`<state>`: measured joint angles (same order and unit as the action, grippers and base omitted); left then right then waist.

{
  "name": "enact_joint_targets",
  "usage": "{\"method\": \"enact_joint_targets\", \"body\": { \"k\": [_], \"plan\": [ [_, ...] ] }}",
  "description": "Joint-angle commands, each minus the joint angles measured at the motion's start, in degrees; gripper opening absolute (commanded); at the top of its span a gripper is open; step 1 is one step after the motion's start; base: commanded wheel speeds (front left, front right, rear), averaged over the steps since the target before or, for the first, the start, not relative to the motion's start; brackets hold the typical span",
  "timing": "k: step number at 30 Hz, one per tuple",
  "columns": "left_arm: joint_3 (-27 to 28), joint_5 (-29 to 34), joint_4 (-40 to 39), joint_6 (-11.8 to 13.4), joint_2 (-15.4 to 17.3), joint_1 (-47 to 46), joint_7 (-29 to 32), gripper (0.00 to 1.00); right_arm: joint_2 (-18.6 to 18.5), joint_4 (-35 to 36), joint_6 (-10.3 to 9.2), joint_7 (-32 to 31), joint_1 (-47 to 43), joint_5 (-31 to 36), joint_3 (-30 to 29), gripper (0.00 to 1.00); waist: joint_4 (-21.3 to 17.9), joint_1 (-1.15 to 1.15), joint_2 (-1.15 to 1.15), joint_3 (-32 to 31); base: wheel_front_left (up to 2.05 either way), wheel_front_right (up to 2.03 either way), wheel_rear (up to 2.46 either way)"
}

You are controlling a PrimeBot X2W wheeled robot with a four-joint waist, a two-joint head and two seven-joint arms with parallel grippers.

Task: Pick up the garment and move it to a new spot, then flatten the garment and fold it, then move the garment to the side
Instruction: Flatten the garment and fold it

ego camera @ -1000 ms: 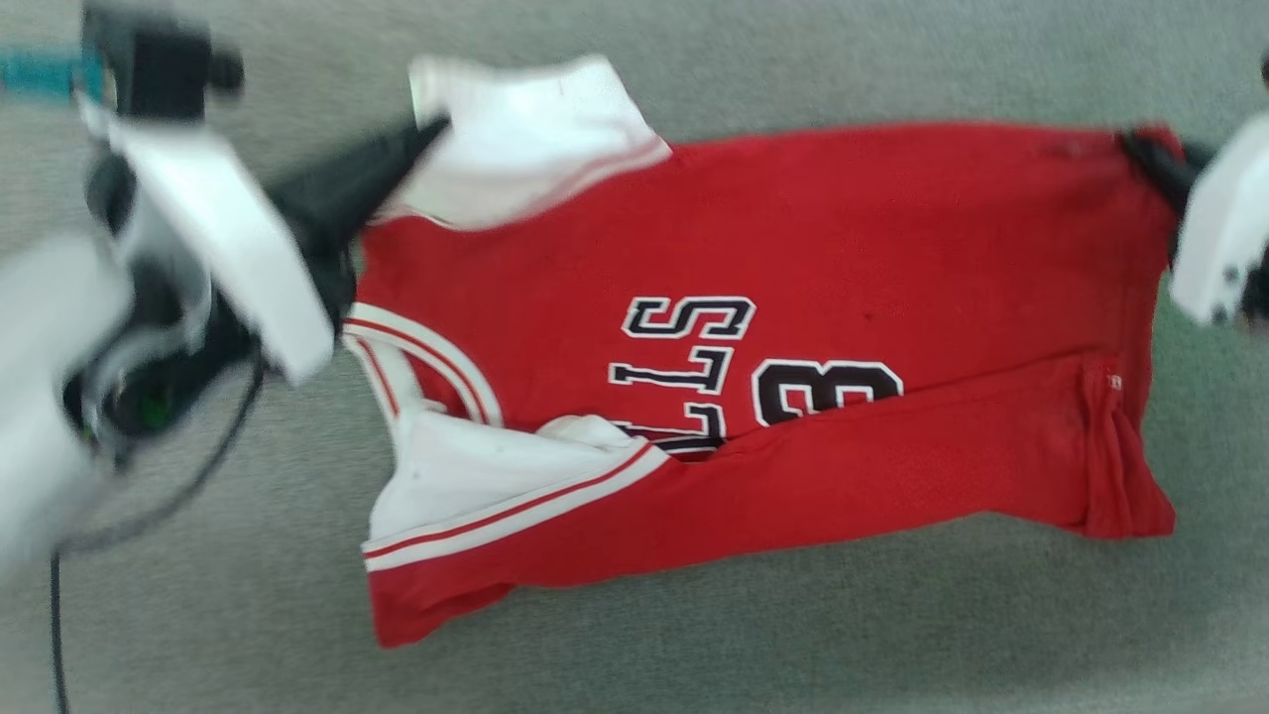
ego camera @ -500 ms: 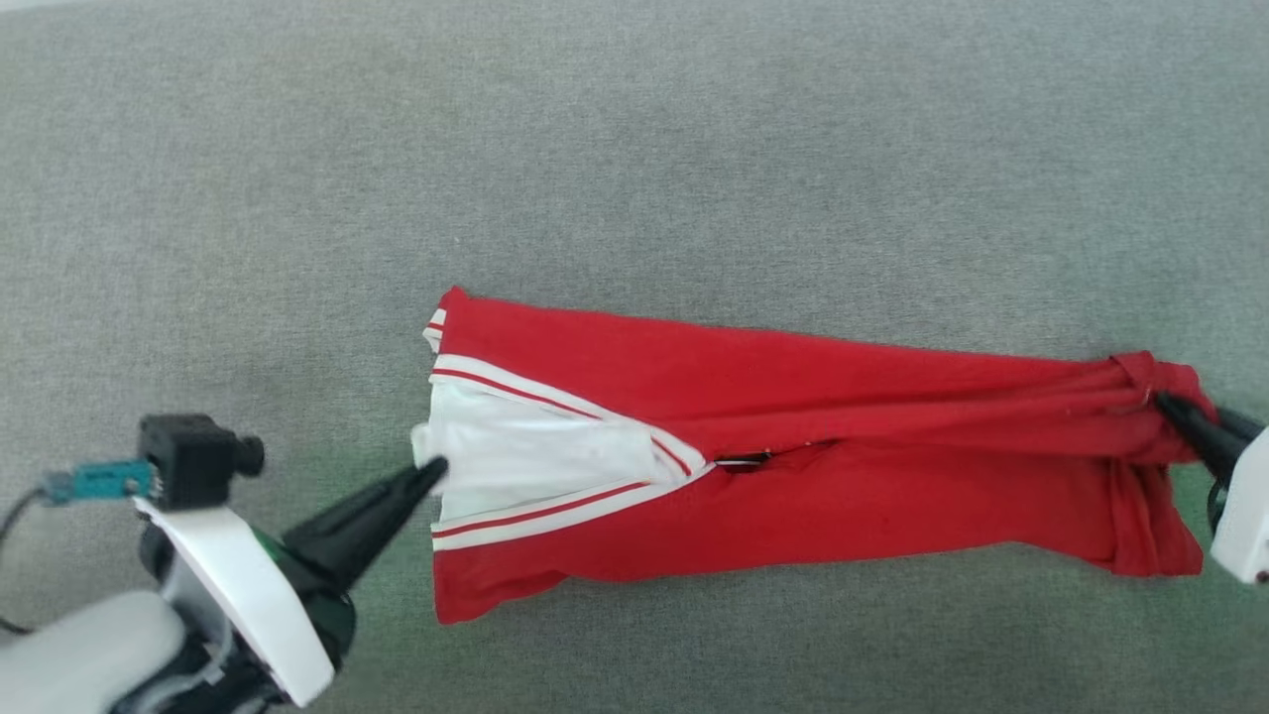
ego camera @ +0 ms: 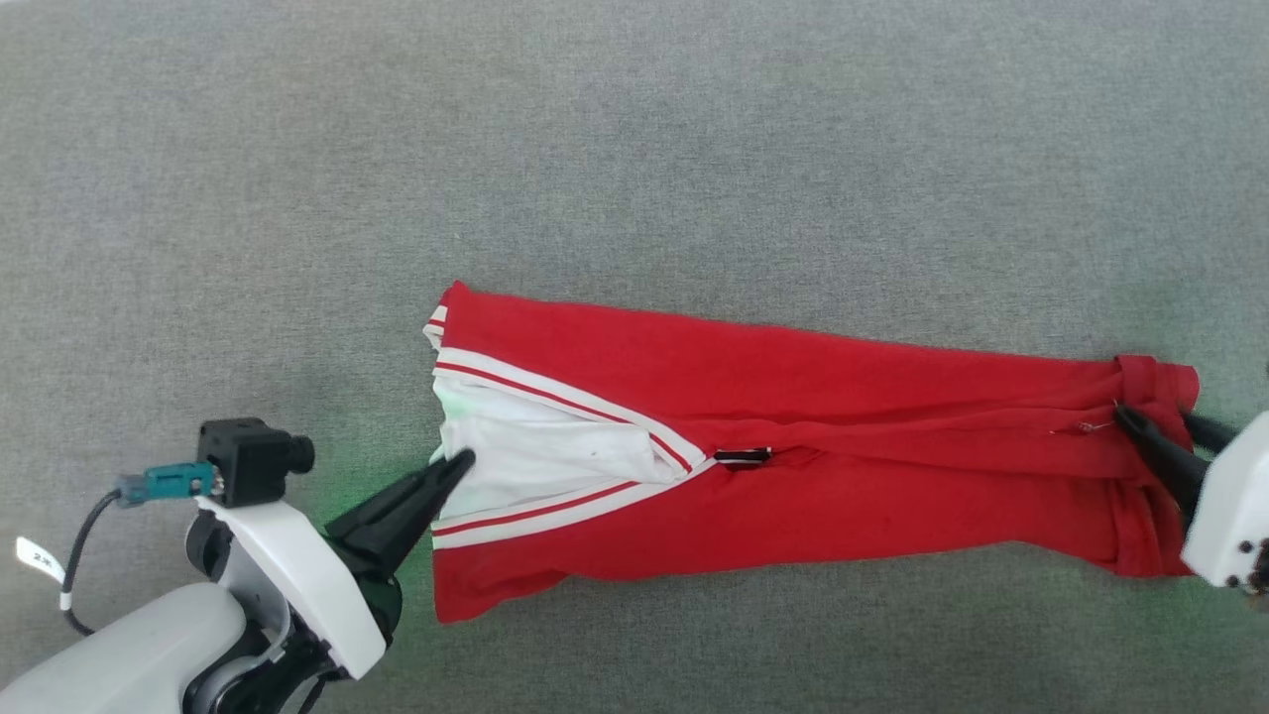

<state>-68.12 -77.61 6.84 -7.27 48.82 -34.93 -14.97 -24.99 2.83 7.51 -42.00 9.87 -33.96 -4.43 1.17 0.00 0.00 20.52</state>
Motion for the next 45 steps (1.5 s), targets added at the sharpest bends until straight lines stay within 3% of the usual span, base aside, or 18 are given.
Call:
{"method": "enact_joint_targets", "body": {
  "k": [1, 2, 8, 16, 22, 31, 32, 33, 34, 35, 41, 45],
  "plan": [
    [1.52, 0.75, -0.05, -0.21, -0.39, 1.19, -0.28, 0.94, 0.08, 0.28, -0.04, 0.45, -0.42, -0.52, -0.99, 1.0, 0.06, 0.0, 0.0, -0.18, 0.0, 0.0, 0.0],
    [2.73, 1.16, -0.14, -0.23, -0.73, 1.95, -0.28, 1.0, 0.1, 0.48, -0.05, 0.49, -0.72, -0.73, -1.83, 1.0, 0.16, 0.0, 0.0, -0.32, 0.0, 0.0, 0.0],
    [15.8, 8.18, 3.47, 0.77, -5.64, 9.15, -0.28, 1.0, 1.35, -2.6, -0.04, -1.98, -3.44, -1.49, -6.82, 1.0, 2.36, 0.0, 0.0, -1.44, 0.0, 0.0, 0.0],
    [37.34, 22.47, 9.03, 0.2, -19.34, 19.27, -0.28, 1.0, 3.74, -10.0, -0.04, -4.64, -2.18, -3.24, -8.09, 1.0, 5.89, 0.0, 0.0, -2.22, 0.0, 0.0, 0.0],
    [51.13, 39.54, 6.72, -0.19, -28.31, 24.35, -0.28, 1.0, 4.2, -13.66, -0.03, -7.04, -1.14, -2.54, -7.96, 1.0, 8.33, 0.0, 0.0, -2.78, 0.0, 0.0, 0.0],
    [57.78, 55.2, -0.77, -0.26, -35.21, 27.81, -0.3, 1.0, 5.23, -16.68, -0.02, -9.65, -0.99, -1.41, -7.87, 1.0, 10.43, 0.0, 0.0, -3.1, 0.0, 0.0, 0.0],
    [57.47, 56.01, -1.13, -0.23, -35.41, 28.11, -0.29, 1.0, 5.3, -16.99, -0.02, -9.72, -0.98, -1.23, -8.03, 0.53, 10.53, 0.0, 0.0, -3.15, 0.0, 0.0, 0.0],
    [57.54, 56.68, -1.71, -0.23, -35.59, 28.21, -0.3, 1.0, 5.24, -17.31, -0.02, -9.88, -1.0, -0.87, -8.09, 0.41, 10.57, 0.0, 0.0, -3.14, 0.0, 0.0, 0.0],
    [57.73, 56.82, -2.15, -0.22, -35.92, 28.18, -0.29, 1.0, 5.23, -17.54, -0.02, -9.98, -0.99, -0.63, -8.04, 0.11, 10.59, 0.0, 0.0, -3.12, 0.0, 0.0, 0.0],
    [57.56, 56.89, -2.11, -0.22, -35.96, 28.44, -0.29, 1.0, 5.31, -17.7, -0.02, -9.83, -0.97, -0.48, -8.08, 0.0, 10.54, 0.0, 0.0, -3.12, 0.0, 0.0, 0.0],
    [58.48, 57.87, -1.86, -0.23, -35.97, 27.74, -0.29, 1.0, 4.33, -17.39, -0.18, -6.38, 1.46, 0.23, -10.08, 0.0, 9.2, 0.0, 0.0, -2.79, 0.0, 0.0, 0.0],
    [58.98, 58.43, -1.94, -0.23, -35.98, 26.82, -0.29, 1.0, 1.78, -16.96, -0.21, -3.07, 3.7, 0.75, -12.36, 0.0, 7.67, 0.0, 0.0, -2.31, 0.0, 0.0, 0.0]
  ]
}}
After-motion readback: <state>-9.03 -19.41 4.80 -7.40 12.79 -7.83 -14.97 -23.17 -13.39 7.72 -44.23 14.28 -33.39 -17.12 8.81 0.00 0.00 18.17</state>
